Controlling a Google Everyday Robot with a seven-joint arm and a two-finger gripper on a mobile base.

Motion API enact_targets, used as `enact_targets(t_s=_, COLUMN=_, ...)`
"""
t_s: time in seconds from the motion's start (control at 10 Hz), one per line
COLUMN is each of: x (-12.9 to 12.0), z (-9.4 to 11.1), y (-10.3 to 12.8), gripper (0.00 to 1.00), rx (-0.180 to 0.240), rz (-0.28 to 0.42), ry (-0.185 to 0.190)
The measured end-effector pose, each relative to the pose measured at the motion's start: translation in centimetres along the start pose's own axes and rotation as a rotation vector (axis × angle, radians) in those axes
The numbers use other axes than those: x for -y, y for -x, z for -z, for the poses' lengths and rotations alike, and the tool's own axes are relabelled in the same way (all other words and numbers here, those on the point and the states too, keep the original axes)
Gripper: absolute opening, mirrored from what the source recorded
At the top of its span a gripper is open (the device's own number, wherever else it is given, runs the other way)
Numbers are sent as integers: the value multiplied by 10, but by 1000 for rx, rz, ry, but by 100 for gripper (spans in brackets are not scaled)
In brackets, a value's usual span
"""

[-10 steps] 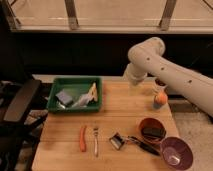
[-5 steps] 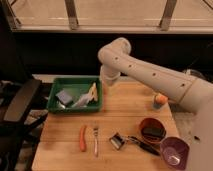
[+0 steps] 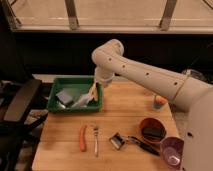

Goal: Wipe purple bowl with towel

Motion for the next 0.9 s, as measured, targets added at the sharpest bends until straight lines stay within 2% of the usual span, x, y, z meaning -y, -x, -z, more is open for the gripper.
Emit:
enact_targets(t_s=0.2, x=1, z=0, y=-2, gripper=65, rx=5, rz=5, ry=-11)
enact_targets(t_s=0.4, x=12, z=-12, y=7, gripper=65, rx=59, rz=36, ry=-21)
enact_targets(t_s=0.5, x=23, z=-23, y=23, gripper=65, rx=82, rz=86, ry=-23)
enact_targets(t_s=0.7, x=44, z=-40, y=49, gripper=65, rx=100, rz=164, ry=-28)
enact_targets(t_s=0.9, x=64, z=-63, y=60, gripper=65, rx=117, rz=220, ry=-28)
